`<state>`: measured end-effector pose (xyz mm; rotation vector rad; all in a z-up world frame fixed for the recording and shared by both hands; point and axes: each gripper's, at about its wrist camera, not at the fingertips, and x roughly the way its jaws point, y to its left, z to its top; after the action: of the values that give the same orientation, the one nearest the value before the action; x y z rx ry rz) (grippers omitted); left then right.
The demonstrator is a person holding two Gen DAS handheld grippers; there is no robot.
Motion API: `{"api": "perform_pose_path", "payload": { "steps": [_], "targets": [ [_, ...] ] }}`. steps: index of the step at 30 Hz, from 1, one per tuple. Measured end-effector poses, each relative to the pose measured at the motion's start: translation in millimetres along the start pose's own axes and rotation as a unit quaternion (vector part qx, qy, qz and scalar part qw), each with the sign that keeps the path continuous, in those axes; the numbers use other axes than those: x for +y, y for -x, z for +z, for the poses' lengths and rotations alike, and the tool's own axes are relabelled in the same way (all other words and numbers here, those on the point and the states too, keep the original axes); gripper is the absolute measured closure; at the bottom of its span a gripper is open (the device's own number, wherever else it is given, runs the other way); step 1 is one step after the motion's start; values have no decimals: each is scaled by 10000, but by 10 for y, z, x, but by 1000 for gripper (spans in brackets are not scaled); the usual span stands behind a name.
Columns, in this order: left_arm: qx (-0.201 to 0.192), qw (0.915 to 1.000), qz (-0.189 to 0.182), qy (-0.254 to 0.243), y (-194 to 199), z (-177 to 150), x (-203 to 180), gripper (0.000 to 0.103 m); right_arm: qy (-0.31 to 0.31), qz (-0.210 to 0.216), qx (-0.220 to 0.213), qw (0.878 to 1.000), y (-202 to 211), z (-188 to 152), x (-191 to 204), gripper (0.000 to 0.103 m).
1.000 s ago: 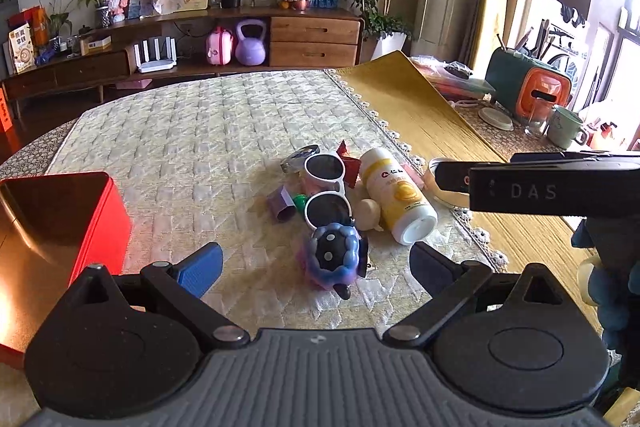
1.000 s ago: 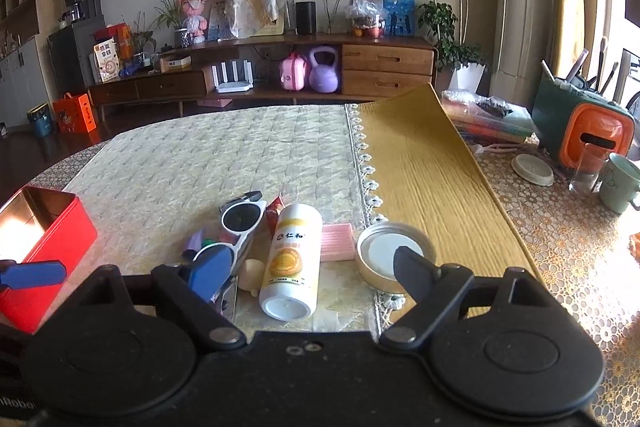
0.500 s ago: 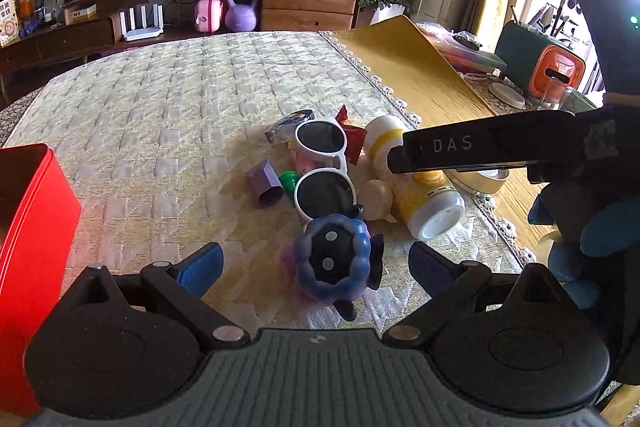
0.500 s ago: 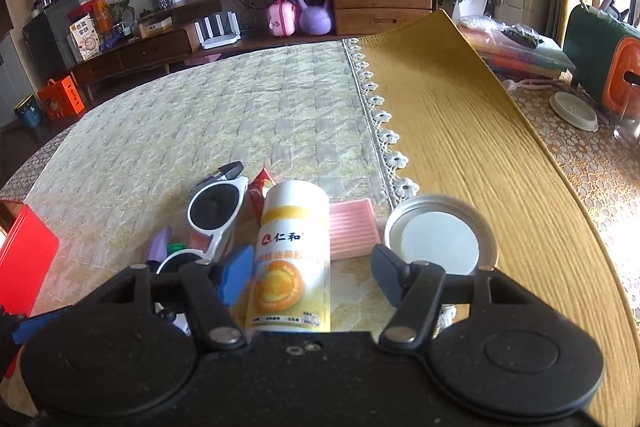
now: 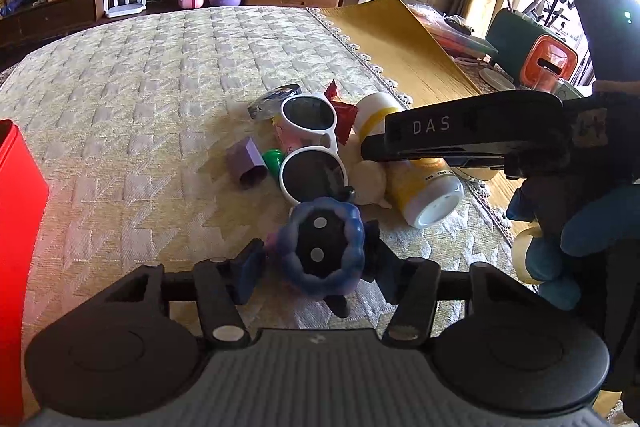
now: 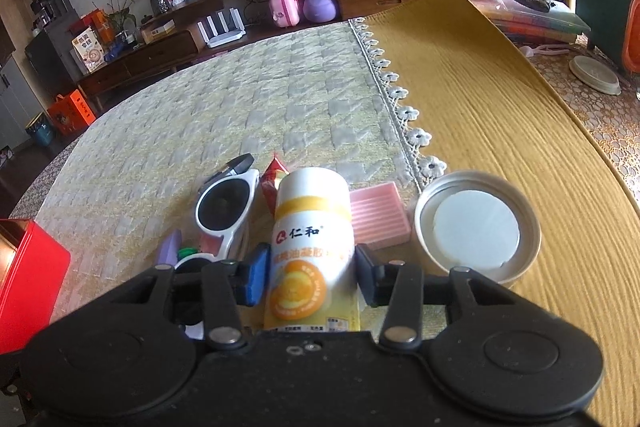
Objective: Organize rigid objects
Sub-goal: 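Grasp the blue round toy with the left tool while the right tool grasps the white bottle, then carry the blue toy and white bottle over the red tin box with both tools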
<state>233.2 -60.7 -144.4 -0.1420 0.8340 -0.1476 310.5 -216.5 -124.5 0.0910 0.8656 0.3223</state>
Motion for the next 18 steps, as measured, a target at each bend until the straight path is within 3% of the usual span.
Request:
{"api": "perform_pose_path", "payload": {
  "steps": [18],
  "targets": [
    [76,9999,126,-39,234,-38,25,47,92,47,-239,9997,565,-111,143,59]
  ]
}}
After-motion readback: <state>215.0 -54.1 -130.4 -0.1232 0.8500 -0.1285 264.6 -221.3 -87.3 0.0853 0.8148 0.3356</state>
